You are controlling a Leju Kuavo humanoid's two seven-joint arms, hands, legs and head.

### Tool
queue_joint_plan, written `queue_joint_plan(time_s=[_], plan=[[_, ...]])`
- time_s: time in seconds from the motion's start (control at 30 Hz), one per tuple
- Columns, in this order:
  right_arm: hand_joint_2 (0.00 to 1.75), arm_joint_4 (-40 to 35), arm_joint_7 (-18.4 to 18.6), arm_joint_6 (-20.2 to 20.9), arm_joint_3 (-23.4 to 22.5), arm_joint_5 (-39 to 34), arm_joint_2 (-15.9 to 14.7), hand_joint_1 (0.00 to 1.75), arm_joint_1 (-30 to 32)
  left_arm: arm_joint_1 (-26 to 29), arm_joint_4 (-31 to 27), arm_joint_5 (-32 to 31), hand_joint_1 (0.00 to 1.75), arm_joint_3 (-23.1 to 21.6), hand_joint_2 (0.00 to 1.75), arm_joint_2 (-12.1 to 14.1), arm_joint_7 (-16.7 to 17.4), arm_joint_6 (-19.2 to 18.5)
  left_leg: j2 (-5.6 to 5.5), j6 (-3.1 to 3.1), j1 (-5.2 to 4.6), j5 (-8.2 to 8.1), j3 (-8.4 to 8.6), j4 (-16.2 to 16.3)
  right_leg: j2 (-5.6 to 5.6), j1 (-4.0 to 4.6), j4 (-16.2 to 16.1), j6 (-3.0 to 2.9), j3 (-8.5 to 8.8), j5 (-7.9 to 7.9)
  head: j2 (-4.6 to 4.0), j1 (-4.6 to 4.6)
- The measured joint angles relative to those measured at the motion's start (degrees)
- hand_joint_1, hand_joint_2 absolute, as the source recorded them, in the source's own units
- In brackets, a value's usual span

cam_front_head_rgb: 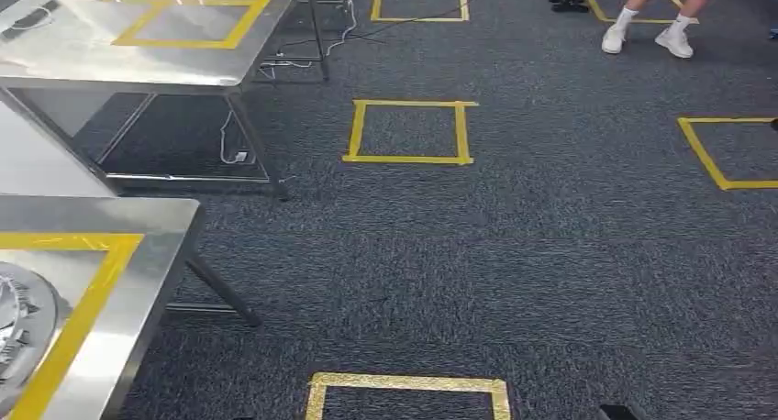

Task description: Take the parts from the cabinet and place them on the table.

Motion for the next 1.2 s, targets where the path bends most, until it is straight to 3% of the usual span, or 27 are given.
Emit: queue_joint_plan(time_s=[0.07, 0.13, 0.17, 0.2, 0.23, 0.27, 0.47, 0.5, 0.53, 0.57, 0.63, 0.67, 0.7, 0.73, 0.8, 0.83, 0.87, 0.9, 0.93, 0.97, 1.0, 1.03, 1.07, 1.17, 1.2], plan=[[0.0, 0.0, -0.2, 0.0, 0.0, 0.0, 0.0, 0.0, 0.2, -0.1, 0.0, 0.0, 0.0, 0.0, 0.0, 0.0, 0.0, 0.0, 0.61, -0.29, 0.0, 0.09, 0.17, -0.3, 0.97, 0.11, 0.0, -0.89, -0.31, 0.03, 0.0, 0.0], [0.0, 0.0, -0.2, 0.0, 0.0, 0.0, 0.0, 0.0, 0.3, -0.2, 0.0, 0.2, 0.0, 0.0, 0.0, 0.0, 0.0, 0.0, 1.11, -1.05, 0.21, -0.11, 0.25, -0.3, 1.71, 0.07, -0.4, -1.83, -0.16, 0.41, 0.0, 0.0], [0.0, 0.0, -0.2, 0.0, 0.0, 0.0, 0.0, 0.0, 0.3, -0.2, 0.0, 0.2, 0.0, 0.0, 0.0, 0.1, 0.1, 0.0, -0.24, -1.4, 0.51, -1.19, 0.0, 1.0, 2.04, -0.07, -0.5, -2.05, -0.14, 0.55, 0.0, 0.0], [0.0, 0.0, -0.3, 0.0, 0.0, 0.0, 0.0, 0.0, 0.2, -0.1, 0.0, 0.2, 0.0, 0.0, 0.0, 0.1, 0.1, 0.0, -1.6, -1.59, 0.47, -3.64, -1.7, 4.8, 2.29, -0.1, -0.5, -2.37, -0.25, 0.63, 0.0, 0.0], [0.0, 0.0, -0.3, 0.0, 0.0, 0.0, 0.0, 0.0, 0.1, -0.1, 0.0, 0.2, 0.0, 0.0, 0.0, 0.1, 0.1, 0.0, -2.15, -1.72, 0.52, -6.18, -4.14, 9.9, 2.63, -0.08, -0.5, -2.57, -0.35, 0.68, 0.0, -0.02], [0.0, 0.0, -0.3, 0.0, 0.0, 0.0, 0.0, 0.0, 0.1, 0.0, 0.0, 0.2, 0.0, 0.0, 0.0, 0.1, 0.1, 0.0, -2.4, -1.79, 0.53, -8.22, -6.56, 14.9, 3.04, 0.03, -0.5, -2.6, -0.44, 0.69, 0.0, 0.0], [0.0, 0.0, -0.3, 0.0, 0.0, 0.0, 0.0, 0.0, 0.1, 0.0, 0.0, 0.2, 0.0, 0.0, 0.0, 0.1, 0.1, 0.0, -2.44, -1.79, 0.53, -8.52, -6.96, 15.7, 3.11, 0.05, -0.5, -2.61, -0.45, 0.69, 0.0, 0.0], [0.0, 0.0, -0.2, 0.2, 0.0, 0.0, 0.0, 0.0, 0.1, 0.1, 0.0, 0.2, 0.0, -0.1, 0.0, 0.1, 0.1, 0.1, -2.61, -1.71, 0.52, -9.24, -9.07, 19.6, 3.81, 0.18, -0.5, -2.65, -0.49, 0.7, 0.0, 0.0], [0.0, 0.0, -0.1, 0.2, 0.0, 0.0, 0.0, 0.0, 0.1, 0.2, 0.0, 0.2, 0.0, -0.2, 0.0, 0.1, 0.1, 0.3, -2.84, -1.16, 0.47, -5.1, -6.96, 14.4, 5.11, 0.26, -0.5, -2.64, -0.33, 0.71, 0.0, 0.0], [0.0, 0.0, -0.1, 0.3, 0.0, 0.0, 0.2, 0.0, 0.0, 0.0, 0.0, 0.2, 0.0, -0.2, 0.0, 0.3, 0.1, 0.4, -5.53, -0.15, 0.19, 0.54, -0.45, -0.1, 7.15, 0.46, -0.4, -1.99, -0.42, 0.8, 0.0, 0.0], [0.0, 0.0, 0.0, 0.3, 0.0, 0.0, 0.2, 0.0, 0.2, -0.1, 0.0, 0.2, 0.0, -0.2, 0.0, 0.3, 0.1, 0.4, -4.95, 0.23, -0.11, 0.58, -0.46, -0.2, 7.76, 0.16, -0.7, -1.35, -0.47, 1.04, 0.0, 0.0], [0.0, 0.0, 0.0, 0.3, 0.0, 0.0, 0.2, 0.0, 0.3, -0.2, 0.0, 0.2, 0.0, -0.2, 0.0, 0.3, 0.1, 0.4, -4.5, 0.71, 0.17, 0.95, -0.29, -0.8, 8.16, 0.38, -0.8, -0.9, -0.6, 1.09, 0.0, 0.04], [0.0, 0.0, 0.0, 0.3, 0.0, 0.0, 0.2, 0.0, 0.4, -0.2, 0.0, 0.2, 0.0, -0.2, 0.0, 0.3, 0.1, 0.4, -3.72, 0.98, 0.42, 1.33, 0.08, -1.5, 6.28, 0.18, 0.2, -0.91, -0.71, 0.39, 0.0, 0.02], [0.0, 0.0, 0.0, 0.3, 0.0, 0.0, 0.2, 0.0, 0.3, -0.1, 0.0, 0.2, 0.0, -0.2, 0.0, 0.3, 0.1, 0.5, -3.49, 1.33, 0.36, 1.41, 0.16, -1.7, 4.37, 0.37, 3.0, -0.75, -2.04, -1.7, 0.0, 0.06], [0.0, 0.0, 0.0, 0.3, 0.0, 0.0, 0.2, 0.0, 0.1, 0.0, 0.0, 0.2, 0.0, -0.2, 0.0, 0.3, 0.1, 0.5, -2.48, 1.39, 0.25, 1.37, 0.09, -1.7, 3.35, 0.23, 12.7, -0.26, -6.6, -6.59, 0.0, 0.04], [0.0, 0.0, 0.0, 0.3, 0.0, 0.0, 0.3, 0.0, 0.2, 0.0, 0.0, 0.2, 0.0, -0.2, 0.0, 0.3, 0.1, 0.5, -2.02, 1.43, 0.24, 1.33, 0.07, -1.7, 3.18, 0.18, 16.8, -0.06, -8.46, -8.01, 0.0, 0.04], [0.0, 0.0, 0.2, 0.3, 0.0, 0.0, 0.3, 0.0, 0.3, 0.0, 0.0, 0.2, 0.0, -0.2, 0.0, 0.3, 0.1, 0.5, -1.56, 1.42, 0.25, 1.29, 0.06, -1.6, 3.05, 0.07, 18.7, 0.1, -9.4, -8.16, 0.0, 0.04], [0.0, 0.0, 0.3, 0.3, 0.0, 0.0, 0.3, 0.0, 0.3, 0.1, 0.0, 0.2, 0.0, -0.2, 0.0, 0.3, 0.1, 0.5, -1.22, 1.38, 0.25, 1.26, 0.11, -1.6, 2.92, -0.14, 17.4, 0.26, -8.78, -6.82, 0.0, 0.04], [0.0, 0.0, 0.4, 0.2, 0.0, 0.0, 0.3, 0.0, 0.3, 0.1, 0.0, 0.2, 0.0, -0.2, 0.0, 0.3, 0.1, 0.5, -0.8, 1.22, 0.27, 1.13, 0.2, -1.5, 2.7, -0.33, 13.4, 0.36, -6.75, -4.46, 0.0, 0.02], [0.0, 0.0, 0.4, 0.2, 0.0, 0.0, 0.3, 0.0, 0.3, 0.0, 0.0, 0.2, 0.0, -0.2, 0.0, 0.2, 0.0, 0.5, -0.39, 0.96, 0.38, 0.91, 0.31, -1.3, 2.06, -0.44, 7.8, 0.5, -3.81, -1.8, 0.0, 0.04], [0.0, 0.0, 0.5, 0.2, 0.0, 0.0, 0.3, 0.0, 0.2, 0.0, 0.0, 0.2, 0.0, -0.2, 0.0, 0.2, -0.1, 0.6, -0.11, 0.63, 0.43, 0.65, 0.36, -1.0, 0.68, -0.49, 2.7, 0.63, -1.09, 0.21, 0.0, 0.04], [0.0, 0.0, 0.5, 0.2, 0.0, 0.0, 0.4, 0.0, 0.1, 0.0, 0.0, 0.2, 0.0, -0.2, 0.0, 0.4, -0.1, 0.7, 0.14, 0.17, 0.03, 0.26, 0.26, -0.5, -0.91, -0.16, 0.1, 0.58, -0.1, -0.35, 0.0, 0.04], [0.0, 0.0, 0.5, 0.2, 0.0, 0.0, 0.4, 0.0, 0.1, 0.0, 0.0, 0.2, 0.0, -0.3, 0.0, 0.4, -0.2, 0.7, 0.39, -0.04, -0.07, 0.05, 0.2, -0.2, 0.32, -0.16, 0.1, -0.43, -0.15, 0.03, 0.0, -0.05], [0.0, 0.0, 0.6, 0.2, 0.0, 0.3, 0.5, 0.0, 0.2, -0.2, 0.0, 0.2, 0.0, -0.3, 0.0, 0.4, -0.4, 0.9, 1.41, -0.71, 0.1, 0.05, 0.43, -0.4, 1.55, 0.23, 0.0, -1.66, -0.4, 0.11, 0.0, 0.0], [0.0, 0.0, 0.6, 0.2, 0.0, 0.4, 0.5, 0.0, 0.2, -0.2, 0.0, 0.2, 0.0, -0.3, 0.0, 0.4, -0.4, 1.0, 0.47, -1.21, 0.34, -0.52, 0.32, 0.2, 1.9, -0.08, -0.2, -2.05, -0.26, 0.36, 0.0, -0.07]])
